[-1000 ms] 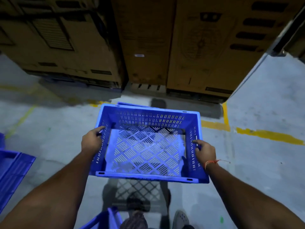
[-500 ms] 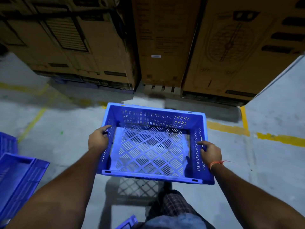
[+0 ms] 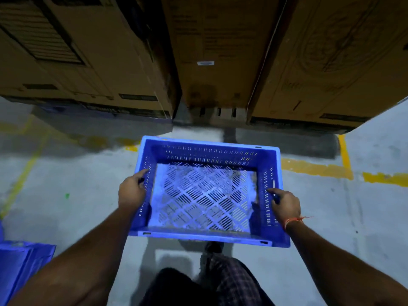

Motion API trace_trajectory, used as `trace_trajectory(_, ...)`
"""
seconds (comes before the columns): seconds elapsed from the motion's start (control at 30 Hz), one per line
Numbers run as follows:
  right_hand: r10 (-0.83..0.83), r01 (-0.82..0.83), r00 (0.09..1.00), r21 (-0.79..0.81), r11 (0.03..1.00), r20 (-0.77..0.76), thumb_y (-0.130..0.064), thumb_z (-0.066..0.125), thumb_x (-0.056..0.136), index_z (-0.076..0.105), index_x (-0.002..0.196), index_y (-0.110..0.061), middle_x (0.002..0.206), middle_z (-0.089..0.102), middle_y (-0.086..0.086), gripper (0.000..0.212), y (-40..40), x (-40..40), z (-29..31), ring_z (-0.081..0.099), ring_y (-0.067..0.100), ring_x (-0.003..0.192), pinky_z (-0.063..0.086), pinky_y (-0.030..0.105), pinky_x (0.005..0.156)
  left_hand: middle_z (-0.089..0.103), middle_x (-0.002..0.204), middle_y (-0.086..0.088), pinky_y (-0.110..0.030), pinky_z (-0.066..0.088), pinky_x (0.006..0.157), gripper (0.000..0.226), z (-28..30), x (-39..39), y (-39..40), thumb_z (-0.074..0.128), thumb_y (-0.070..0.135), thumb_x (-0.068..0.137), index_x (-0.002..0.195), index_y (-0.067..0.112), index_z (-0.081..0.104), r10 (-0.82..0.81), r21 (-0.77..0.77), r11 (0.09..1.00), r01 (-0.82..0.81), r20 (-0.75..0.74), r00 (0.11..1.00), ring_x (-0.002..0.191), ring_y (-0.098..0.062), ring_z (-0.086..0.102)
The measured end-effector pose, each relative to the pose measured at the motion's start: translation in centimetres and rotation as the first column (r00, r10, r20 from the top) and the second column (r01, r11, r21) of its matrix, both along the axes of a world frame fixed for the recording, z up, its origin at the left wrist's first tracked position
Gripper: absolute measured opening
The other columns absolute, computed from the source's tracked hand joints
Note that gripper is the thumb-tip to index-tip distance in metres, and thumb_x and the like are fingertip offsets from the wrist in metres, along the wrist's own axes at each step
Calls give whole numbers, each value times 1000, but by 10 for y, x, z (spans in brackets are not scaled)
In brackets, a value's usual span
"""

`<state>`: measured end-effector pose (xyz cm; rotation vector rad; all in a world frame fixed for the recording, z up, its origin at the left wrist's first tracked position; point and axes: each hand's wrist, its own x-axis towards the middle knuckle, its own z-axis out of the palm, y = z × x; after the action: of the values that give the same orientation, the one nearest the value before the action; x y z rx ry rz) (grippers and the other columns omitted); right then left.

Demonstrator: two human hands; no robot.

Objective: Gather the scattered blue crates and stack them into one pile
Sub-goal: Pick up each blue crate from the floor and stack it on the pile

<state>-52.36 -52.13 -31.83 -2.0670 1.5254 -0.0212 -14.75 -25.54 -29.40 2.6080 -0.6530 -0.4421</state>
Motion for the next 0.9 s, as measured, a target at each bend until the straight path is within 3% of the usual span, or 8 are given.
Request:
trace_trajectory(0.23, 18, -19, 998, -16, 1000, -55, -3, 66, 75, 73, 110, -25, 95, 71, 15, 43, -66, 67, -68, 68, 36, 87, 53, 38, 80, 71, 103, -17, -43, 53, 77, 55, -86, 86, -67, 58, 0, 82, 129, 27, 63, -171, 90, 981, 171, -5, 985, 92, -40, 66)
trace_trajectory(0.47, -39, 39, 997, -9, 999, -63, -3, 67, 78, 74, 108, -25, 99, 73, 17, 38, -114, 115, -174, 69, 37, 88, 53, 37, 83, 72, 105, -17, -43, 53, 81, 54, -204, 144, -135, 58, -1, 83, 131, 24, 63, -239, 61, 969, 241, -36, 970, 94, -39, 68)
trace_trajectory(0.6, -31, 31, 998, 3, 1000, -64, -3, 67, 78, 74, 108, -24, 97, 74, 15, 38, -136, 128, -227, 70, 33, 87, 52, 32, 84, 72, 101, -17, -42, 52, 80, 52, -258, 162, -158, 52, 10, 82, 132, 25, 62, -288, 46, 956, 289, -23, 957, 91, -40, 67)
trace_trajectory(0.77, 2, -2, 995, -3, 1000, -99, -2, 68, 76, 73, 109, -22, 101, 72, 17, 39, -157, 143, -276, 68, 36, 91, 51, 35, 86, 72, 107, -17, -41, 50, 81, 52, -313, 177, -173, 52, 7, 83, 132, 20, 61, -318, 61, 946, 318, -16, 948, 96, -39, 66)
trace_trajectory(0.9, -8, 2, 994, -51, 999, -113, 0, 68, 73, 74, 102, -22, 90, 64, 15, 37, -160, 147, -302, 65, 39, 80, 52, 37, 77, 61, 98, -18, -42, 48, 82, 55, -341, 177, -175, 57, -2, 85, 132, 25, 61, -264, 101, 959, 264, -17, 964, 88, -40, 62)
